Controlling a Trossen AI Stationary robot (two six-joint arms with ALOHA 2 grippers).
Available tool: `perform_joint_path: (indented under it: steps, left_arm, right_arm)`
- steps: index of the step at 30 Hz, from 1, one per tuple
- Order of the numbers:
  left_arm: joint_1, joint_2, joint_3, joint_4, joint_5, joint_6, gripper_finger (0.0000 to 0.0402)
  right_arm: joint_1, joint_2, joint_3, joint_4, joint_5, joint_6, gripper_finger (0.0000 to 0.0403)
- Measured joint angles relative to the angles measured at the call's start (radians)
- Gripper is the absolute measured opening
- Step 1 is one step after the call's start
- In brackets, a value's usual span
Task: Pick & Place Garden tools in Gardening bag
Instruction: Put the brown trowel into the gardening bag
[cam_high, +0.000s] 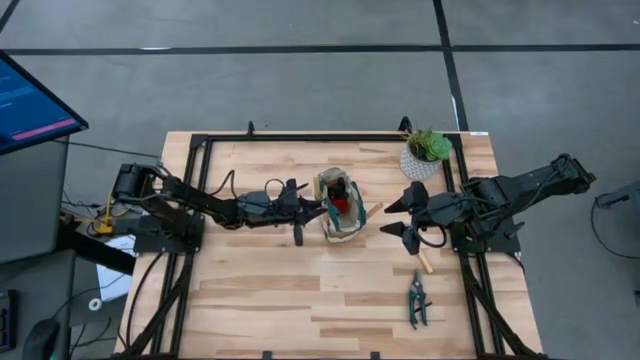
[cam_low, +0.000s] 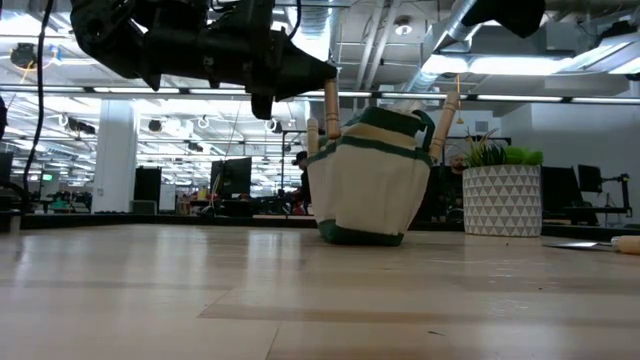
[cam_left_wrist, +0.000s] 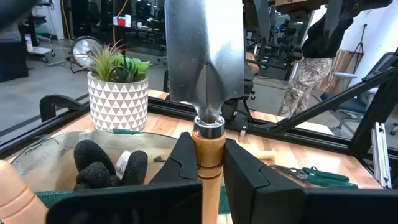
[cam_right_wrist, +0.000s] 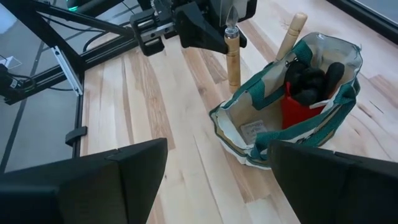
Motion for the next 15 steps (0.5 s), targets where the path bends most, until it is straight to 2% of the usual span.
perform_joint_path:
  steps: [15]
  left_arm:
    - [0.0, 0.009, 0.0, 0.017, -0.019, 0.029, 0.001]
  right_arm:
    - [-0.001, 0.0, 0.0, 0.0, 0.0, -0.009, 0.027]
